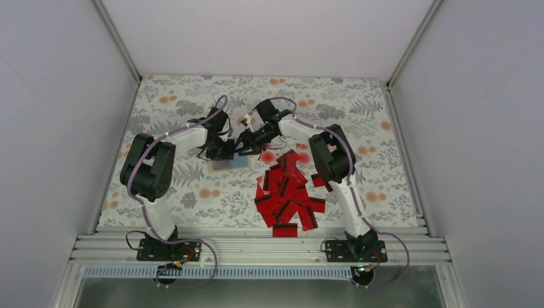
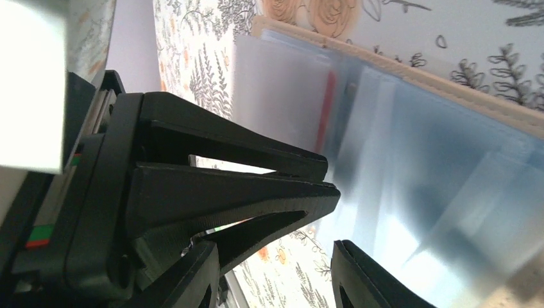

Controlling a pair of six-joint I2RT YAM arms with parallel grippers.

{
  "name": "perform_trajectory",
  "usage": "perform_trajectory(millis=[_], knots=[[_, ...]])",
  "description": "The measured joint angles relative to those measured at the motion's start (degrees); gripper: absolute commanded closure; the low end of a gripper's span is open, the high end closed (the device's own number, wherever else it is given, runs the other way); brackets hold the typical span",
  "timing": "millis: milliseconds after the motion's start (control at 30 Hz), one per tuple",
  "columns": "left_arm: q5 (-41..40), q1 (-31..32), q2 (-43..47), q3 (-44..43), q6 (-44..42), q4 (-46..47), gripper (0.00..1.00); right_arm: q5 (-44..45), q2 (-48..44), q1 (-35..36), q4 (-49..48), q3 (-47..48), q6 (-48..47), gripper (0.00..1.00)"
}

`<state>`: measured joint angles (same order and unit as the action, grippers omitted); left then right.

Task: Put the credit cards into the card holder

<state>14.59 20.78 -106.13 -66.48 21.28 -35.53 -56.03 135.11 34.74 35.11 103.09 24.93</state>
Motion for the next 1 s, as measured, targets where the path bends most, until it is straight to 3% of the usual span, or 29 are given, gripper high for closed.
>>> perform_trajectory(millis=[200,700,1000], knots=[[-1.3,-0.1,1.8,-0.1,0.2,-1.3,0.87,-0.5,0.0,0.3,-0.7,0.0,0.0,0.56],[-0.5,-0.2,2.6,0.0,-0.1,-1.1,0.85,13.9,-2.6,0.1,1.5,-0.5,-1.2,0.57],[0.4,-0.1,2.2,-1.6,-0.7,-0.8,0.86,15.6,-2.7,0.0,2.0,-0.5,-1.9,0.57]])
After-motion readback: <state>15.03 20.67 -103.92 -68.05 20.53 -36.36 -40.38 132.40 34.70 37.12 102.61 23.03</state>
